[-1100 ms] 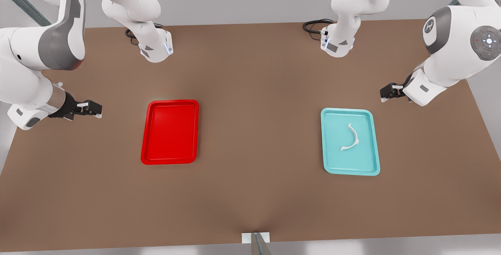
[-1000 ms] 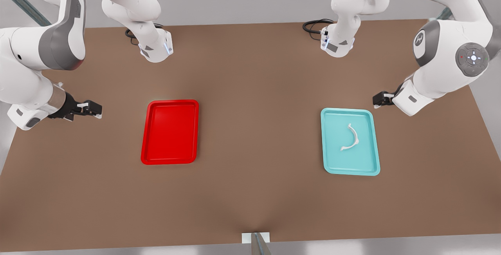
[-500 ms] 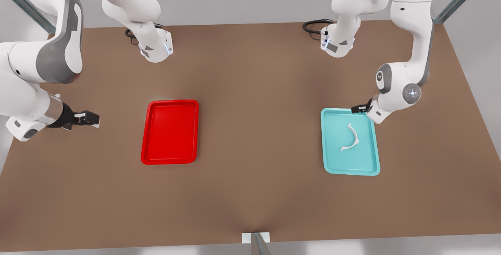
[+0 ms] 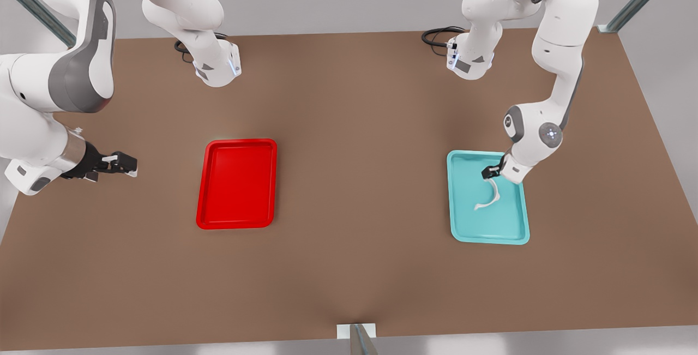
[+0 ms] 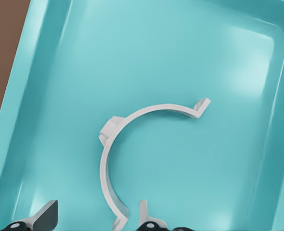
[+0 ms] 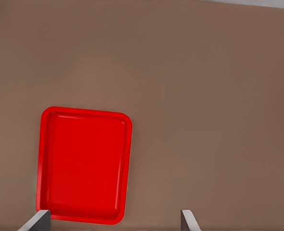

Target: Take the drainage pipe clamp from the left arm, pass it to the right arm, and place it in the plate on the right side

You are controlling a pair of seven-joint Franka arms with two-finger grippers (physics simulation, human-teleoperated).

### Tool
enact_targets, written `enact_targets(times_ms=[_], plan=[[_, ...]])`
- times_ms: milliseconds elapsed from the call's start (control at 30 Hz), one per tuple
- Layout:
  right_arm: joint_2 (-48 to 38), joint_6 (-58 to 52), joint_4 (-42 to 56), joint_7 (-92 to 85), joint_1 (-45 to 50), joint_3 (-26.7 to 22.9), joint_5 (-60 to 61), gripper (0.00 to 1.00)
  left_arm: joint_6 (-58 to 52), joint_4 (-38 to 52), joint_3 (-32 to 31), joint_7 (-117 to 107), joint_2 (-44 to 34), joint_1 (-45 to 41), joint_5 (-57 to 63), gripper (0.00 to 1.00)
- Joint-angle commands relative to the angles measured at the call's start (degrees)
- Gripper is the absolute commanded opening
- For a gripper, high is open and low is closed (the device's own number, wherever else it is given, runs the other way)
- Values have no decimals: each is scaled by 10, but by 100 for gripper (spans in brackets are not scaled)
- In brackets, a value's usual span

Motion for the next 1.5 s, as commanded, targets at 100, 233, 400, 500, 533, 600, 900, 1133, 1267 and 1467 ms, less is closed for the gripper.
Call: enact_targets(times_ms=[100, 233, 400, 500, 533, 600, 900, 1133, 1267, 1467], plan=[[-1, -1, 0, -15, 0, 1, 0, 100, 39, 0, 0, -7, 10, -2, 1, 70], [-1, -1, 0, -15, -1, 1, 0, 100, 39, 0, 0, -6, 9, -2, 1, 69], [-2, -1, 0, -15, 0, 1, 0, 100, 39, 6, 0, -7, 10, -7, 1, 65], [-2, -1, 0, -15, 0, 1, 0, 100, 40, 7, 0, -8, 14, -7, 2, 58], [-2, -1, -1, -15, -1, 1, 0, 100, 43, 7, 0, -7, 17, -7, 2, 57], [-2, -8, -1, -15, -1, 1, 0, 100, 46, 6, 0, -7, 21, -10, 1, 57], [-2, -8, -1, -15, -1, 0, 0, 100, 45, 6, 0, -7, 17, -11, 2, 24], [-2, -8, 0, -30, -2, -1, 1, 100, 45, 7, 0, -12, 22, -22, 2, 21], [-2, -8, 0, -31, -2, -2, 1, 100, 44, 11, 0, -19, 18, -24, 2, 21], [-1, -8, -1, -40, -2, -4, 1, 100, -79, 119, -3, -4, -5, -75, 8, 21]])
